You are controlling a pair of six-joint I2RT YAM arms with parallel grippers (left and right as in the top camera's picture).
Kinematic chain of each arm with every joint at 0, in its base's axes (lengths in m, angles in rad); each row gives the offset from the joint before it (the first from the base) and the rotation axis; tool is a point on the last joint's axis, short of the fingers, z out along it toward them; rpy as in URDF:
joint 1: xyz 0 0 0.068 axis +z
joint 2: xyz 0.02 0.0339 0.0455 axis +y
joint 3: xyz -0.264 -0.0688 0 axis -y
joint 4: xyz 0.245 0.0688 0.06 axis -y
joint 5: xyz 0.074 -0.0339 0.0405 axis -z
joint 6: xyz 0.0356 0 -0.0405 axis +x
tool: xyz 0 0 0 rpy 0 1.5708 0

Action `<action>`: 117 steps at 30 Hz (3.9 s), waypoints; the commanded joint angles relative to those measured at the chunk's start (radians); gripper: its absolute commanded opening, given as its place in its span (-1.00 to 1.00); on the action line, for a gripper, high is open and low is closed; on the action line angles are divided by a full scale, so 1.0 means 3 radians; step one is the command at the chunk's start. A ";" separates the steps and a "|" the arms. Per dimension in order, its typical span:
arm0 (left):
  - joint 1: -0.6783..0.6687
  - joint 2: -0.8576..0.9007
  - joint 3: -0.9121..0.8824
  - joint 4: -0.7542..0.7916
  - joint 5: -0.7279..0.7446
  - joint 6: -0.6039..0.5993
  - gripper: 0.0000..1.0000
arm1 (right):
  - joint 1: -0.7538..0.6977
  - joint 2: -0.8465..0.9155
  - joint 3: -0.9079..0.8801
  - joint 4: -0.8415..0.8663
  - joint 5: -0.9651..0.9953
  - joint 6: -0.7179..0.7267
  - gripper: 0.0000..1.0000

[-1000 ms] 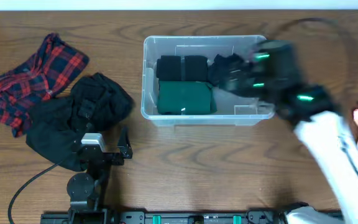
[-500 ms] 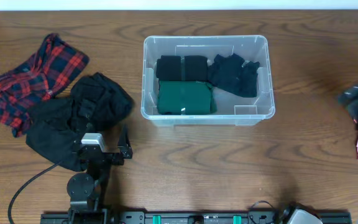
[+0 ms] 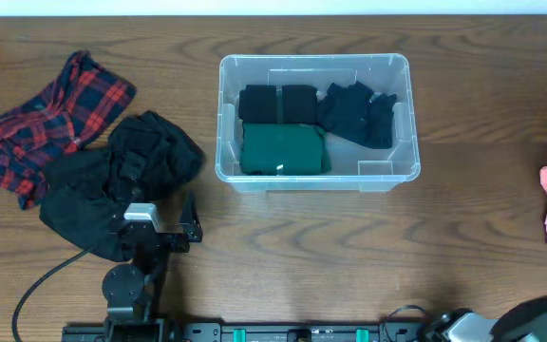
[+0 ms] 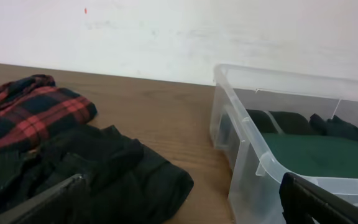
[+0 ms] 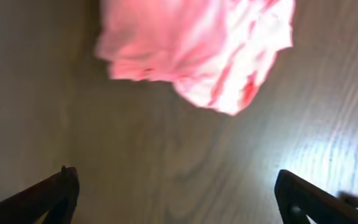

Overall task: Pack container
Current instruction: 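Move the right gripper to the pink garment and grasp it, then lift the pink garment and carry it over the bin with the right gripper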

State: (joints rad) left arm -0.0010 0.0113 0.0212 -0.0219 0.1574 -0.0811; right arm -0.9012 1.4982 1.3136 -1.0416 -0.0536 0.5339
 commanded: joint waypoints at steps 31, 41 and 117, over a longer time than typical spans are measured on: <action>0.0015 -0.0003 -0.0057 -0.0112 0.0060 -0.0008 0.96 | -0.0492 0.0557 -0.1434 0.2244 -0.0036 -0.0413 0.77; 0.0015 -0.0003 -0.0057 -0.0112 0.0060 -0.0008 0.96 | -0.0490 0.0833 -0.1434 0.2585 -0.0136 -0.0439 0.66; 0.0015 -0.0003 -0.0057 -0.0112 0.0060 -0.0008 0.96 | 0.3536 -0.0983 -0.0097 0.1652 -0.1876 -0.0790 -0.97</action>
State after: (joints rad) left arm -0.0010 0.0113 0.0212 -0.0219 0.1577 -0.0811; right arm 0.1173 1.2140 1.2560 -0.5453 -0.6281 0.3256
